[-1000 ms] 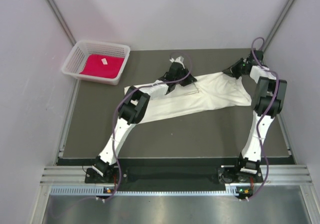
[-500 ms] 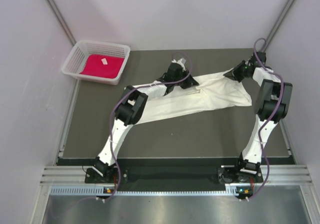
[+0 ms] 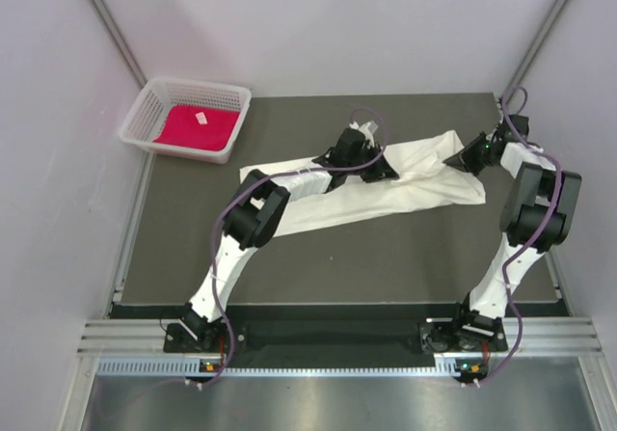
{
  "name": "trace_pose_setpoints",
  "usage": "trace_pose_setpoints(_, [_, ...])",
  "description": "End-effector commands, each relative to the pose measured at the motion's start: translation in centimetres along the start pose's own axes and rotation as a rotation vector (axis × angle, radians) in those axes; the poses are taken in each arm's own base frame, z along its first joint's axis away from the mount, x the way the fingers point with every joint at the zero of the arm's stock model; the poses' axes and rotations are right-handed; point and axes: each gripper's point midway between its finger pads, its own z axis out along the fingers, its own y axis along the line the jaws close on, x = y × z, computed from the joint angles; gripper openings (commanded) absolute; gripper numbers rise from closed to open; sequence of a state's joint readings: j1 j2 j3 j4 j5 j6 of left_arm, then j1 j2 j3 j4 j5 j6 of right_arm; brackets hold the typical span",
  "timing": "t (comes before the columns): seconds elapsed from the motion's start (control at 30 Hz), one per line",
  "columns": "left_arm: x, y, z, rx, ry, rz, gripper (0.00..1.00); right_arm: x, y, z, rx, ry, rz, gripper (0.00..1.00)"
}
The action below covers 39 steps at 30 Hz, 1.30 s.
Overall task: Fold and stack the t-shirts
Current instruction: Fold the tshirt
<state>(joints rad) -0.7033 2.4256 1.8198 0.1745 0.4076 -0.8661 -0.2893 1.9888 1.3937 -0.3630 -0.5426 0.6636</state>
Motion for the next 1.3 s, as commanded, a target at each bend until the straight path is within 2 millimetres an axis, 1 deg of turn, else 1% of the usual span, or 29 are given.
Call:
trace_pose_setpoints(0.0, [-2.1,-4.5,-2.4,0.077,-0.036,0.071,0.04,-1.3,1.2,-2.5,-0.03,-0.067,-0.065,0.05])
trace_pose_setpoints(0.17, [-0.2,-4.9,-2.1,0.077,0.015,0.063,0.05,-1.2,0.3,-2.8,-0.009,-0.071,-0.067,0.05])
trace_pose_setpoints(0.33, [1.4,-6.3,-1.7,0.101,0.053,0.09,0.06,-1.4,0.0,-3.8,0.006,-0.095,-0.075,0.05])
trace_pose_setpoints(0.4, [2.1,-6.3,-1.6,0.115,0.08,0.085,0.09,-1.4,-0.3,-3.9,0.01,-0.097,-0.074,0.05])
trace_pose_setpoints(0.47, [2.4,-6.5,-1.7,0.133,0.087,0.089,0.1,-1.3,-0.6,-3.9,0.016,-0.095,-0.069,0.05])
trace_pose_setpoints(0.5, [2.9,-6.4,-1.8,0.147,0.097,0.088,0.11,-1.1,-1.0,-3.9,0.024,-0.09,-0.066,0.05])
trace_pose_setpoints(0.53, [2.9,-6.7,-2.0,0.166,0.095,0.096,0.16,-1.0,-1.2,-4.0,0.028,-0.091,-0.065,0.05])
trace_pose_setpoints(0.6, [3.1,-7.0,-2.5,0.189,0.097,0.108,0.21,-0.8,-1.9,-4.0,0.045,-0.088,-0.064,0.05])
trace_pose_setpoints(0.63, [3.1,-7.1,-2.7,0.195,0.089,0.119,0.26,-0.7,-2.3,-4.0,0.054,-0.087,-0.06,0.05])
trace_pose_setpoints(0.67, [3.0,-6.9,-3.1,0.183,0.084,0.131,0.29,-0.5,-2.7,-4.0,0.065,-0.083,-0.063,0.05])
trace_pose_setpoints(0.73, [2.8,-6.5,-3.4,0.156,0.082,0.147,0.31,0.0,-3.4,-4.0,0.089,-0.066,-0.059,0.09])
trace_pose_setpoints(0.77, [2.8,-5.6,-3.6,0.115,0.091,0.142,0.32,0.2,-4.0,-4.1,0.111,-0.066,-0.056,0.1])
trace_pose_setpoints(0.8, [2.4,-5.6,-4.0,0.105,0.082,0.162,0.33,0.2,-4.3,-4.2,0.122,-0.069,-0.07,0.16])
trace_pose_setpoints(0.83, [1.7,-5.2,-4.4,0.092,0.072,0.164,0.34,0.4,-4.7,-4.3,0.137,-0.066,-0.07,0.18])
trace_pose_setpoints(0.87, [1.4,-5.3,-4.7,0.081,0.076,0.177,0.34,0.6,-4.9,-4.4,0.145,-0.061,-0.083,0.2])
trace_pose_setpoints(0.97, [0.0,-5.6,-5.4,0.07,0.054,0.208,0.35,0.3,-4.7,-5.2,0.159,-0.079,-0.118,0.25])
trace_pose_setpoints(1.0, [-0.2,-5.9,-5.5,0.076,0.048,0.216,0.36,0.2,-4.6,-5.4,0.16,-0.083,-0.129,0.29])
trace_pose_setpoints(1.03, [-0.4,-6.0,-5.5,0.079,0.045,0.214,0.36,0.1,-4.5,-5.6,0.162,-0.085,-0.138,0.31])
trace_pose_setpoints(1.1, [-0.4,-6.5,-5.3,0.106,0.048,0.201,0.36,-0.5,-4.3,-6.1,0.183,-0.099,-0.159,0.33])
trace_pose_setpoints(1.13, [-0.3,-6.5,-5.2,0.105,0.05,0.194,0.36,-0.5,-4.2,-6.3,0.195,-0.101,-0.171,0.35])
trace_pose_setpoints(1.17, [-0.1,-6.1,-5.0,0.1,0.055,0.177,0.37,-1.3,-4.1,-6.8,0.226,-0.125,-0.199,0.37])
trace_pose_setpoints(1.2, [-0.2,-5.9,-4.9,0.099,0.05,0.171,0.37,-1.6,-4.0,-7.0,0.233,-0.133,-0.209,0.4])
trace_pose_setpoints(1.27, [0.2,-5.6,-4.5,0.105,0.059,0.15,0.37,-2.2,-3.1,-7.1,0.22,-0.144,-0.234,0.41])
